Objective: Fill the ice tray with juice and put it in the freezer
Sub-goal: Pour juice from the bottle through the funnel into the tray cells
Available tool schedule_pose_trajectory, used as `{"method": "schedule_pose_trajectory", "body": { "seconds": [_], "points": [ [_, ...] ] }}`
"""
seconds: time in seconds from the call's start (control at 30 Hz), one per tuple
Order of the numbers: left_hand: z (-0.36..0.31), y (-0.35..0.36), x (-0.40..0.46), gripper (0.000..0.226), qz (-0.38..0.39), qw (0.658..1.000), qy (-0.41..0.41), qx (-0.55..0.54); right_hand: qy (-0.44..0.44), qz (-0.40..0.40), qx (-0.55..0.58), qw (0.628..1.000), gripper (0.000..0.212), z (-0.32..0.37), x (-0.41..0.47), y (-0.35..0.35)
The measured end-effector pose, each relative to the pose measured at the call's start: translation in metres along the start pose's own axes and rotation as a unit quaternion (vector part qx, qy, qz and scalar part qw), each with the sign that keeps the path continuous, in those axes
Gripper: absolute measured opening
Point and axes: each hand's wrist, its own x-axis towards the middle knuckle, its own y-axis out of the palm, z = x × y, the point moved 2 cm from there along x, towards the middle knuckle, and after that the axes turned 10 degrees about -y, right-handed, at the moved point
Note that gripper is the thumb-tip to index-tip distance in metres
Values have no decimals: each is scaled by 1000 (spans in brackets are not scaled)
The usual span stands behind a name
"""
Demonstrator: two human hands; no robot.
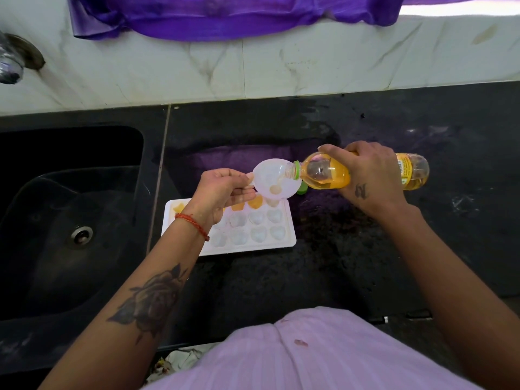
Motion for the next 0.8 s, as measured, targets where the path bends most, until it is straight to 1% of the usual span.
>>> {"method": "schedule_pose_trajectory", "body": {
  "seconds": [0.23,0.37,0.57,0.7,0.8],
  "points": [
    [-1,0,-3,6,-8,1000,0,0,4,0,12,1000,58,-1,1,-1],
    [-1,2,-7,8,-15,1000,1,-2,11,-2,51,999,61,-1,1,-2],
    [1,3,-15,9,-38,999,6,-20,11,11,111,994,74,0,5,-4],
    [4,-5,-25,11,-59,997,21,-44,-11,-6,160,987,76,10,10,-9],
    [4,-24,-37,10,-72,995,39,-61,-23,-14,174,984,83,24,17,-14]
  ]
}}
